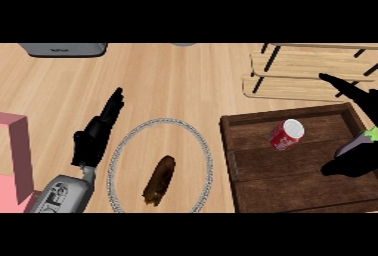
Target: Pick the can from the tray and place it in the tiered shelf
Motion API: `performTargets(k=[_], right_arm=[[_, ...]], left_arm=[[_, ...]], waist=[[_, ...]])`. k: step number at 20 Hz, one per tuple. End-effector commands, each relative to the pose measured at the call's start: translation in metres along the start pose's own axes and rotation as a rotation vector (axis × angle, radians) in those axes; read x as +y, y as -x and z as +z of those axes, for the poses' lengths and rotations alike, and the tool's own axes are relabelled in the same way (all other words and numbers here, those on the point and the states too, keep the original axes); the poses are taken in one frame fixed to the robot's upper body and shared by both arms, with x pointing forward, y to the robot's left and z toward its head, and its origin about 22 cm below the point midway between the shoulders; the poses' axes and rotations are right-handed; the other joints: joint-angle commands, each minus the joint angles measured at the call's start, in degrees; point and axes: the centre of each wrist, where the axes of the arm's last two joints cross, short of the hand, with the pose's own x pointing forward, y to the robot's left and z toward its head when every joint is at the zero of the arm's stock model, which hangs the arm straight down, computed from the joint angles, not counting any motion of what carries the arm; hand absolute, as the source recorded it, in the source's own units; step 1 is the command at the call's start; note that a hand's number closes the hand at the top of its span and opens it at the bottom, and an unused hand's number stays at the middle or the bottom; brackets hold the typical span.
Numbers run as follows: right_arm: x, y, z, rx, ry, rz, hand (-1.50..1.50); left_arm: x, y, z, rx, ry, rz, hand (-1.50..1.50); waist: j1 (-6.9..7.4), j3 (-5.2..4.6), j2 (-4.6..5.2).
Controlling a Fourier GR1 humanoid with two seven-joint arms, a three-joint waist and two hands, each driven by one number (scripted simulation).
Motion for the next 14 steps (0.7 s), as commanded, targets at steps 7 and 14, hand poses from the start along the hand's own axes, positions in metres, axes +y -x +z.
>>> performTargets(k=[7,14], right_arm=[[0.028,-0.007,-0.016,0.026,0.019,0.012,-1.5],[0.033,-0.018,-0.007,0.057,0.012,0.004,-1.5]], left_arm=[[0.015,0.008,0.001,0.013,0.013,0.006,0.0],[-0.004,-0.003,0.016,0.008,0.012,-0.009,0.0]], waist=[[0.24,0.02,0.09],[0.18,0.02,-0.01]])
